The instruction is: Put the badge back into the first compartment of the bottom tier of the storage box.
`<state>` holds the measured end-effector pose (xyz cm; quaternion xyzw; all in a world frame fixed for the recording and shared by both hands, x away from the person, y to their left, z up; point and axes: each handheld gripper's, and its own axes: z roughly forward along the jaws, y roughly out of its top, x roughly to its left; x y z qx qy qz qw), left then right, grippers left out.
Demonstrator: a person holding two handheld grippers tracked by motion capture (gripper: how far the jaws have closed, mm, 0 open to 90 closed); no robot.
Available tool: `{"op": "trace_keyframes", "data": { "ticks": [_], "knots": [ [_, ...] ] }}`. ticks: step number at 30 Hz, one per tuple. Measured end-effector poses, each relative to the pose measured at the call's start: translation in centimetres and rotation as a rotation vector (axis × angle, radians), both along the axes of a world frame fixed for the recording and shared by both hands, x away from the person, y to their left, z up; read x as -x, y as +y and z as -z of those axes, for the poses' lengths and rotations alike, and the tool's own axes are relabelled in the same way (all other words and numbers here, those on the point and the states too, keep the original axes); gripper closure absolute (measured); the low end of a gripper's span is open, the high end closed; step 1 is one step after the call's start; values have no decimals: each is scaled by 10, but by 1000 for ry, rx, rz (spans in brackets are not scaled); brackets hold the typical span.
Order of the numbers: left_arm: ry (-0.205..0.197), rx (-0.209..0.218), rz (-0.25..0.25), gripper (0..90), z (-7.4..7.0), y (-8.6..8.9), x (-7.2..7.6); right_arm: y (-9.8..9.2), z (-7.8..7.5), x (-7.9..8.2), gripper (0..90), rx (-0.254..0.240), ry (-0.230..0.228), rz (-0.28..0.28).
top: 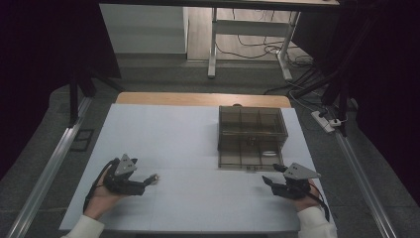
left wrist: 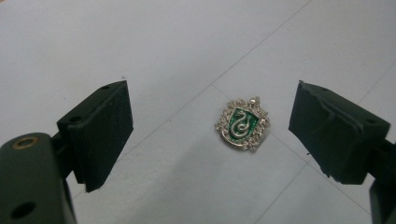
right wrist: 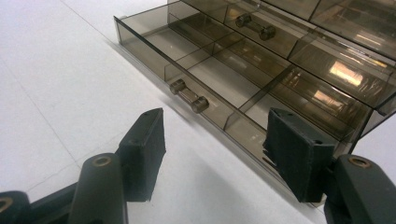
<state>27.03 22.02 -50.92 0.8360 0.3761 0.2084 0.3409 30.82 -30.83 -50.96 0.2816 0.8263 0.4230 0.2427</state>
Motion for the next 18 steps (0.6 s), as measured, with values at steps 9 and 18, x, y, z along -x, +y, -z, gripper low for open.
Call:
{"op": "trace_keyframes", "data": {
  "ticks": [9,18],
  "knots": [
    [55,1,71,130,-6,-5,-12,2,-1,2,376,7,-4,1],
    [147,-28,139,131,-2,-10,-30,3,0,1,377,12,1,3]
  ]
}}
